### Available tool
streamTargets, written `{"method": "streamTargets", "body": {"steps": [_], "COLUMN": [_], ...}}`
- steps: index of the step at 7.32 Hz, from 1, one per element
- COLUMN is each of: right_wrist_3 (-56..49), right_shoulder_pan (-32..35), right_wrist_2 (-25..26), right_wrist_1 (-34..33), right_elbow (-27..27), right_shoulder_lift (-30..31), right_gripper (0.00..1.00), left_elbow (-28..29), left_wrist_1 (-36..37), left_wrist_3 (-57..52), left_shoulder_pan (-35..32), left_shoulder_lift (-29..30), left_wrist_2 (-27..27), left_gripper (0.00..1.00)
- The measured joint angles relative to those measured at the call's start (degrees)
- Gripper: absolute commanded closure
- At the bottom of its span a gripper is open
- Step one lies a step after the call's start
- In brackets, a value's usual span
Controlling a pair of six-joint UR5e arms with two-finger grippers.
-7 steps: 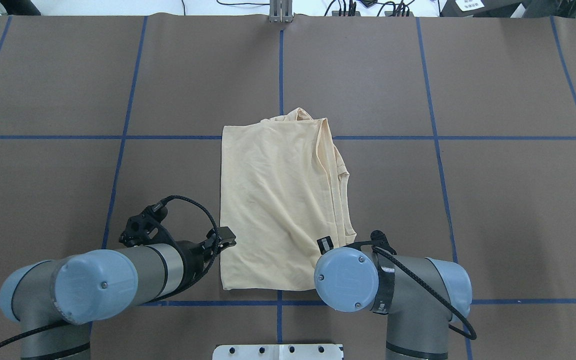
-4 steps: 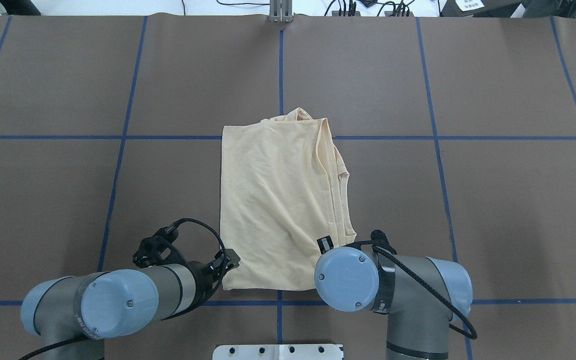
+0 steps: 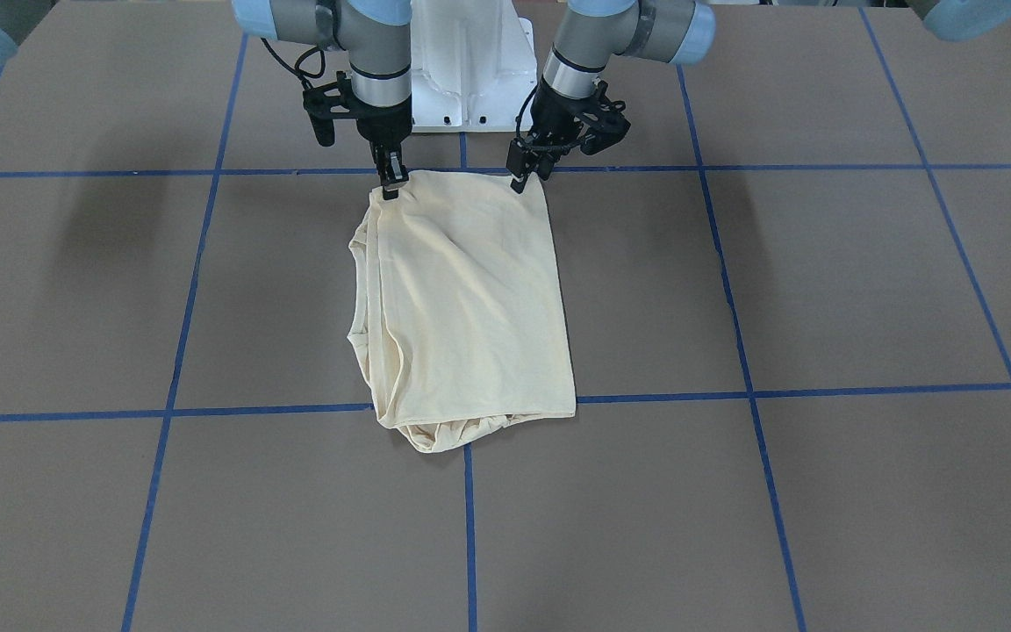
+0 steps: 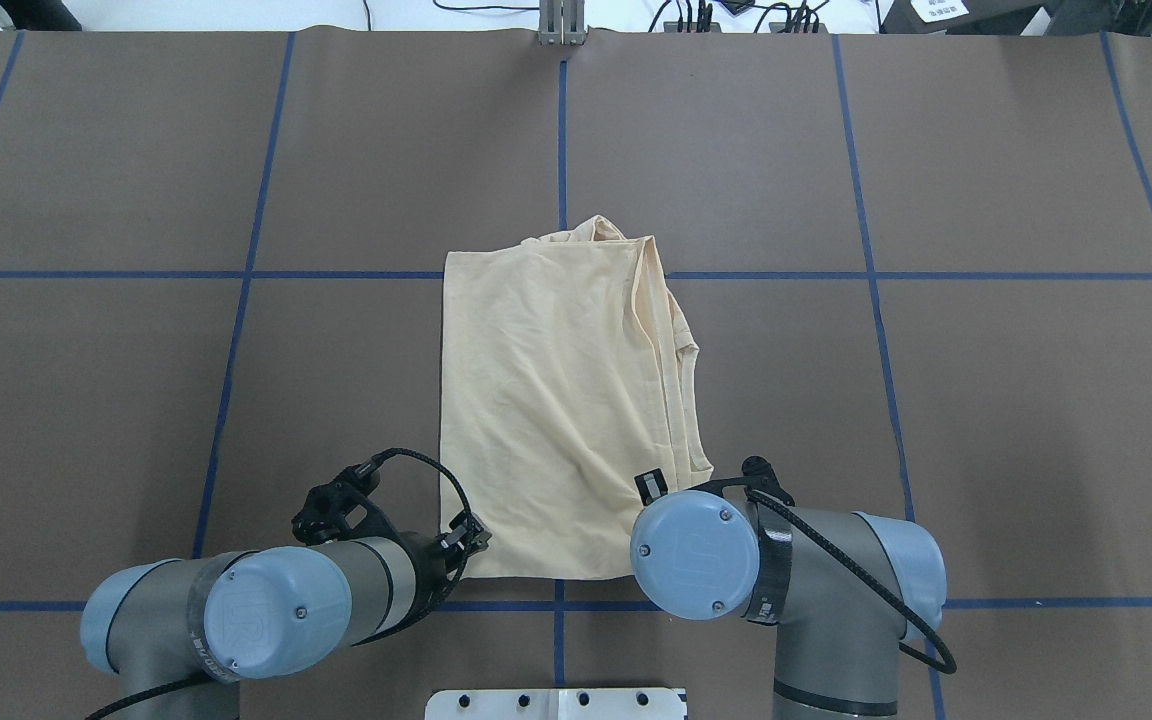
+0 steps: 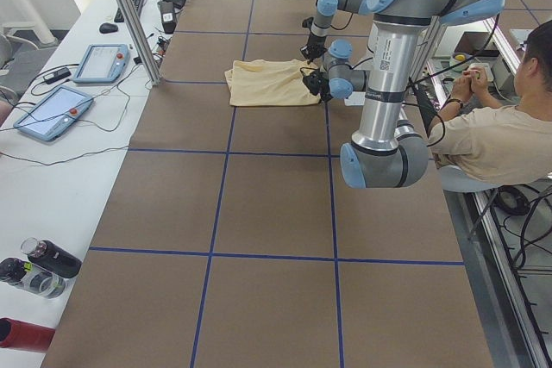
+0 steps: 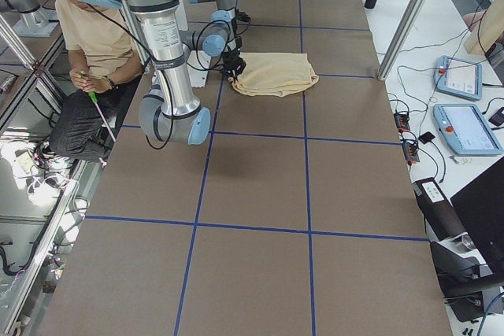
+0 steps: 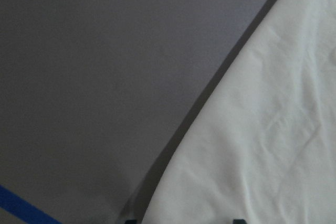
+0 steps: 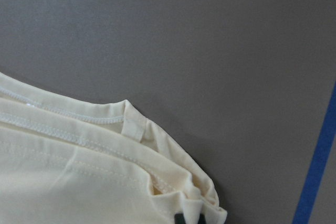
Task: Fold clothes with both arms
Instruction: 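Grasp the shirt's near edge with both grippers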
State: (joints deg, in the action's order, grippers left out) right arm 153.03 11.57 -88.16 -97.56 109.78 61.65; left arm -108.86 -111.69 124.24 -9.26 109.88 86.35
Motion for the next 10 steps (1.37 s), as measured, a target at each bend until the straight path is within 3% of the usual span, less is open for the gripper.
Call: {"method": "streamTargets", "body": {"steps": [3, 5, 7, 10], "right_wrist_3": [-0.01, 0.21, 0.57, -0.49], "right_shoulder_pan": [0.19, 1.27, 4.7, 13.26], "right_wrist_2": [-0.02, -1.27, -4.85, -11.64], "right_wrist_1": [0.14, 0.39, 0.38, 0.42], "right_elbow": [0.03, 1.9, 4.72, 4.27], "right_shoulder_lift": [-0.06, 0.12, 0.33, -0.8], "right_gripper": [1.0, 1.0, 1.0, 1.0], "left_elbow": [-0.74, -4.93, -9.41, -8.03], "left_wrist_1": [-0.1, -0.04, 0.68, 1.51], "left_wrist_3": [0.02, -0.09, 0.04, -0.31], "left_shoulder_pan": [-0.09, -1.32, -6.41, -15.62], "left_shoulder_lift": [-0.17, -0.2, 0.15, 2.22], "left_wrist_2": [0.41, 1.85, 7.43, 9.58], "left_gripper": [1.0, 1.0, 1.0, 1.0]}}
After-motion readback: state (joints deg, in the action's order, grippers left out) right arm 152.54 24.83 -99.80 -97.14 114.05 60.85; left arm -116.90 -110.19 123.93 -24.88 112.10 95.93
